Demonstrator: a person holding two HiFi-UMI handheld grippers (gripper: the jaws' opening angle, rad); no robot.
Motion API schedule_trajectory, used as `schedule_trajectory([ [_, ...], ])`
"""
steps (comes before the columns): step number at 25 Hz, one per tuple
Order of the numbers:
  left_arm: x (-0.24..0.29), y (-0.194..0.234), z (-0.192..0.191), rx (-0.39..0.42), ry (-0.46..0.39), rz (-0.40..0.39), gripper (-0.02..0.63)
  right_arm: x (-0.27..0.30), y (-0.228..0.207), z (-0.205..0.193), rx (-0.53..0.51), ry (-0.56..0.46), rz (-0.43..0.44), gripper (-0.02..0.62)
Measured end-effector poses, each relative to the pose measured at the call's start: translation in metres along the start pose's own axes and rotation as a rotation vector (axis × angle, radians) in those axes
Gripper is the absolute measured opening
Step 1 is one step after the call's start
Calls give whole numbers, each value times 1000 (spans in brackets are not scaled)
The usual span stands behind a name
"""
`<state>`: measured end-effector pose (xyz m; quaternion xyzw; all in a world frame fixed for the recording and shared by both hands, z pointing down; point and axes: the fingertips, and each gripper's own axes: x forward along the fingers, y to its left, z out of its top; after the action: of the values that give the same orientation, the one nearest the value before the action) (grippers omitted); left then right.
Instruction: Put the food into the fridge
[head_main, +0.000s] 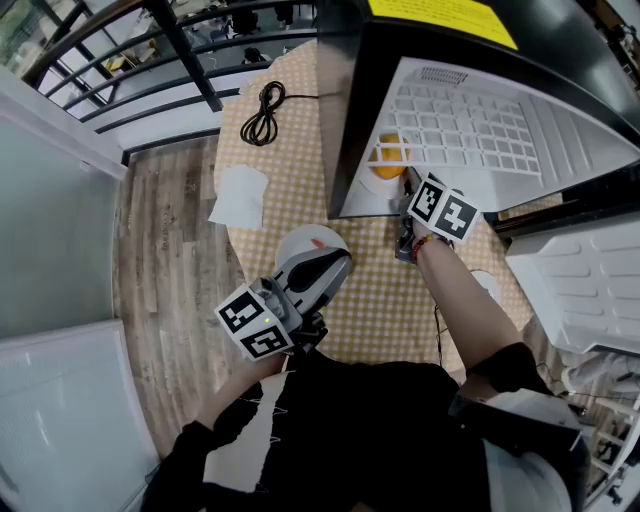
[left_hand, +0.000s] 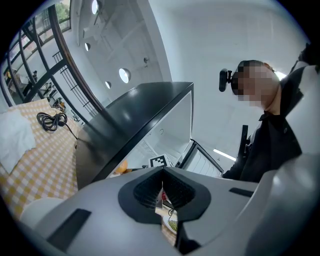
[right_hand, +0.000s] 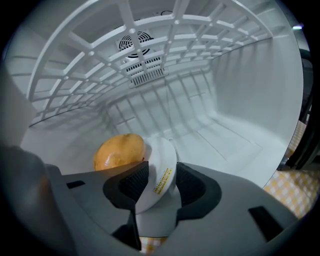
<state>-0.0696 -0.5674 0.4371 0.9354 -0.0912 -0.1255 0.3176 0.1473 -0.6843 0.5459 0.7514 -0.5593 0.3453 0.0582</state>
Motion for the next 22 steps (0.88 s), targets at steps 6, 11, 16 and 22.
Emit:
schedule_trajectory([
  [6, -5, -4, 4, 14, -13, 15, 15, 0, 1, -2, -66, 3, -35, 164],
  [11, -10, -7, 7, 26, -18, 27, 15, 1, 2, -1, -77, 1, -48, 164],
  [16, -16, -15, 12, 44, -20, 41, 15, -1, 2, -1, -155, 19, -88, 164],
  [22, -23, -22, 19, 73, -19, 57, 15, 0, 2, 0, -199, 18, -108, 164],
])
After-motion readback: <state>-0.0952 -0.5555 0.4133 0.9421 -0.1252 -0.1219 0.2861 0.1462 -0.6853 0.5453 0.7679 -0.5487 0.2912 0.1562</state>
